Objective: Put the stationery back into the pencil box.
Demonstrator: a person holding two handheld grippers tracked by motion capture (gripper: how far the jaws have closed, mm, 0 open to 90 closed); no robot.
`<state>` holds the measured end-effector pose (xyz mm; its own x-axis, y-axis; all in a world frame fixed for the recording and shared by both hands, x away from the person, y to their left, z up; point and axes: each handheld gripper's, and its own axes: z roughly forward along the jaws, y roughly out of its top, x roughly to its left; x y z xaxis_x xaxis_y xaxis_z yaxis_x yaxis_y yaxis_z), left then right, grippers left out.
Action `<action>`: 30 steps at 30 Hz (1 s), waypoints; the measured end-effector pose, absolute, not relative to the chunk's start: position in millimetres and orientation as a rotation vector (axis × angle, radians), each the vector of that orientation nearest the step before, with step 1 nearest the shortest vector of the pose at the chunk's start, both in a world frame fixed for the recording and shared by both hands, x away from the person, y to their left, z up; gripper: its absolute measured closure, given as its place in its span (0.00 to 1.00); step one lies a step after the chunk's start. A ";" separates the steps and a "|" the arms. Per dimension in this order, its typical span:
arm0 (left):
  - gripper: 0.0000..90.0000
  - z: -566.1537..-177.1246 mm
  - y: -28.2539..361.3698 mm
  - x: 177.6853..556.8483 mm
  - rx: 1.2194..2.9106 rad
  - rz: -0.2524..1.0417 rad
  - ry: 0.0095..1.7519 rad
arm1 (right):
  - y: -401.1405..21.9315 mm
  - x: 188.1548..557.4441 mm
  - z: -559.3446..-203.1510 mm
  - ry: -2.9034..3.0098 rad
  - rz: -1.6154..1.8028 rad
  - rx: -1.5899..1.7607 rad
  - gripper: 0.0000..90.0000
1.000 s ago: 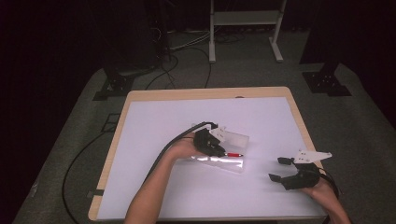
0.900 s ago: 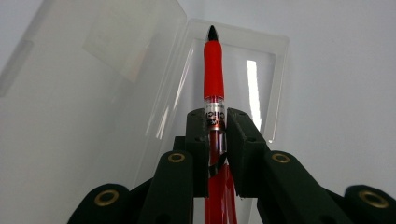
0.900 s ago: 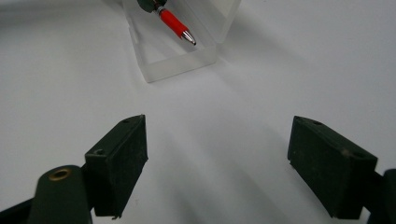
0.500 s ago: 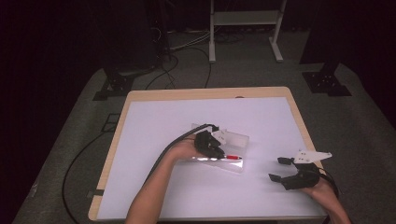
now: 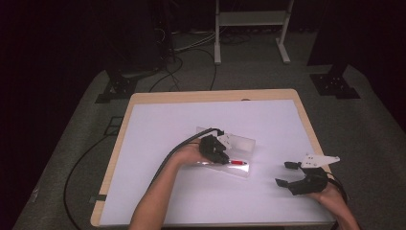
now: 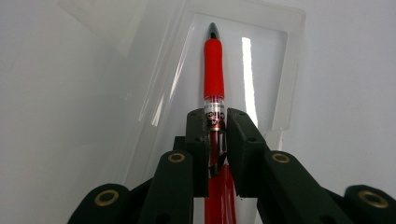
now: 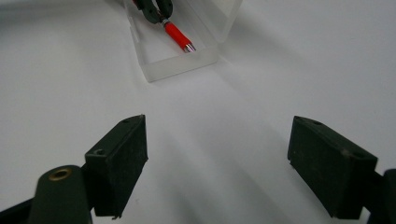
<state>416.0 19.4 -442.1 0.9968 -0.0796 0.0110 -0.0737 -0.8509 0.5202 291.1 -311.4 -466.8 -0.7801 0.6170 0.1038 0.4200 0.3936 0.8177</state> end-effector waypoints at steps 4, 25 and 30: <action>0.88 -443.7 19.1 416.4 2.597 -0.023 -0.104 | -312.3 291.6 -467.0 2.433 1.333 0.927 0.21; 0.83 -443.9 18.6 415.4 2.603 -0.014 -0.095 | -311.7 293.4 -468.1 2.440 1.335 0.912 0.21; 0.80 -439.8 21.3 416.0 2.587 -0.014 -0.089 | -313.1 293.0 -467.9 2.435 1.341 0.922 0.21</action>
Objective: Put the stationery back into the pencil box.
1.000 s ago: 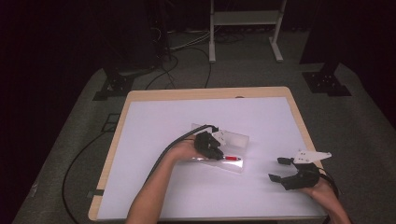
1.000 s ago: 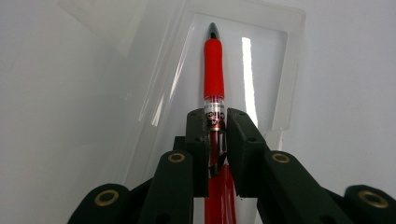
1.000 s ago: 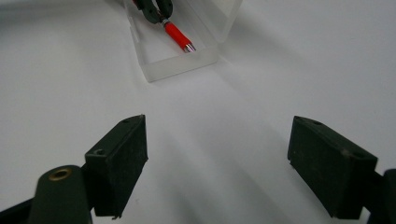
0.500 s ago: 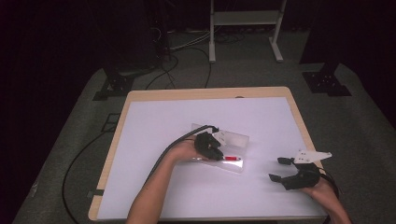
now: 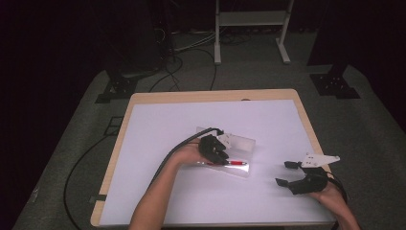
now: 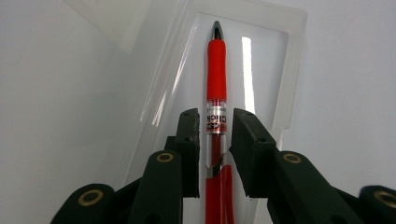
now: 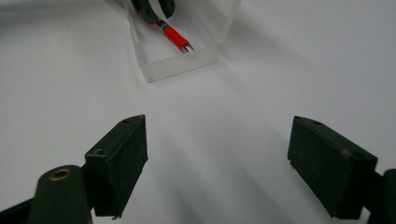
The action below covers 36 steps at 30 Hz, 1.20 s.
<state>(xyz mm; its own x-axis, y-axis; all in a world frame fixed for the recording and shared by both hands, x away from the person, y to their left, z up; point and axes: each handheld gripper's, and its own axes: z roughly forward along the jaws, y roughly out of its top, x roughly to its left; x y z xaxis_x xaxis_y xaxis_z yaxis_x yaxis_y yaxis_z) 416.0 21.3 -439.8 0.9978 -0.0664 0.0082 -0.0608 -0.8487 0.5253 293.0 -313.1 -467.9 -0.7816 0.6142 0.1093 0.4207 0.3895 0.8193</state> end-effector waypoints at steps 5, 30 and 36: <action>0.77 -435.2 23.4 414.6 2.566 -0.017 -0.085 | -313.3 292.4 -467.4 2.431 1.339 0.920 0.21; 0.52 -412.9 51.1 395.8 2.467 0.050 -0.009 | -311.9 293.0 -465.6 2.423 1.331 0.924 0.21; 0.47 -412.4 62.2 391.8 2.449 0.068 0.029 | -311.2 293.1 -465.9 2.422 1.326 0.926 0.21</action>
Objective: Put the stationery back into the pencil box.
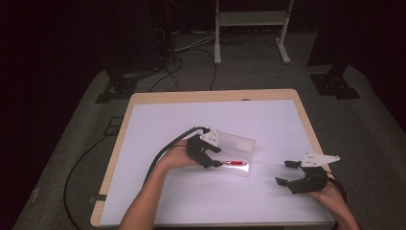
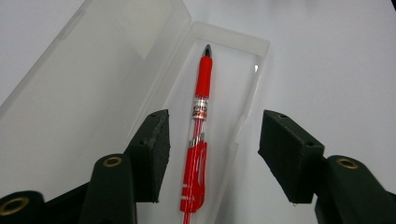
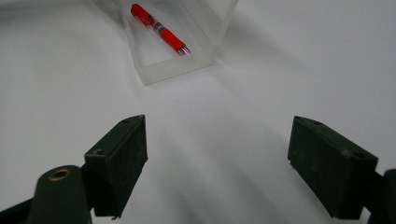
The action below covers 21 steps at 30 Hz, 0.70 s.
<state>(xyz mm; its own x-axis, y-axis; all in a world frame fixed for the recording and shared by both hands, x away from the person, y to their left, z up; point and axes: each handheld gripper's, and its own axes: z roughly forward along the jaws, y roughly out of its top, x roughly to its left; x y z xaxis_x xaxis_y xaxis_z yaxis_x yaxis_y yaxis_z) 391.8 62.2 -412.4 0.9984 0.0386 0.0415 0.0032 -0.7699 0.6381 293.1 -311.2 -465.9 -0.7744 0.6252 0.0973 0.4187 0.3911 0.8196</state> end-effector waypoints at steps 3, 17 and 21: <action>0.43 -412.6 67.0 390.0 2.435 0.073 0.058 | -310.7 293.0 -465.7 2.423 1.322 0.926 0.21; 0.32 -414.9 80.7 382.3 2.417 0.098 0.114 | -308.8 294.0 -468.0 2.435 1.300 0.932 0.21; 0.27 -415.2 85.6 381.6 2.419 0.095 0.136 | -308.9 293.9 -468.3 2.436 1.299 0.935 0.21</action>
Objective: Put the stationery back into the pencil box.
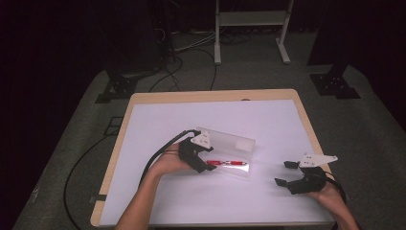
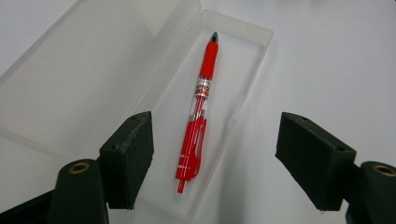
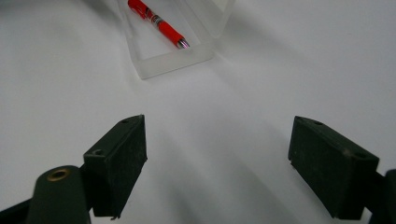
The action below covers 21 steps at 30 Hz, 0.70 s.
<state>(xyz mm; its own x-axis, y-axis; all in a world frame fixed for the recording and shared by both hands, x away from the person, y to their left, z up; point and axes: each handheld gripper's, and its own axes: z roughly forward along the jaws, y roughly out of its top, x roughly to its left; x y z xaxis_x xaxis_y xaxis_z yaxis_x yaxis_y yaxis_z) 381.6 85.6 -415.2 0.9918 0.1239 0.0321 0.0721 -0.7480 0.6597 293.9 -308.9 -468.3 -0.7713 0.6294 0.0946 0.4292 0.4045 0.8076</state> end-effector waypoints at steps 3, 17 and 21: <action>0.26 -414.6 87.9 380.0 2.410 0.099 0.156 | -309.4 294.0 -468.2 2.433 1.301 0.939 0.21; 0.19 -416.6 105.4 371.8 2.388 0.129 0.200 | -308.1 293.9 -468.6 2.438 1.287 0.939 0.21; 0.19 -418.0 110.9 369.2 2.376 0.137 0.220 | -308.7 294.1 -468.9 2.436 1.288 0.941 0.21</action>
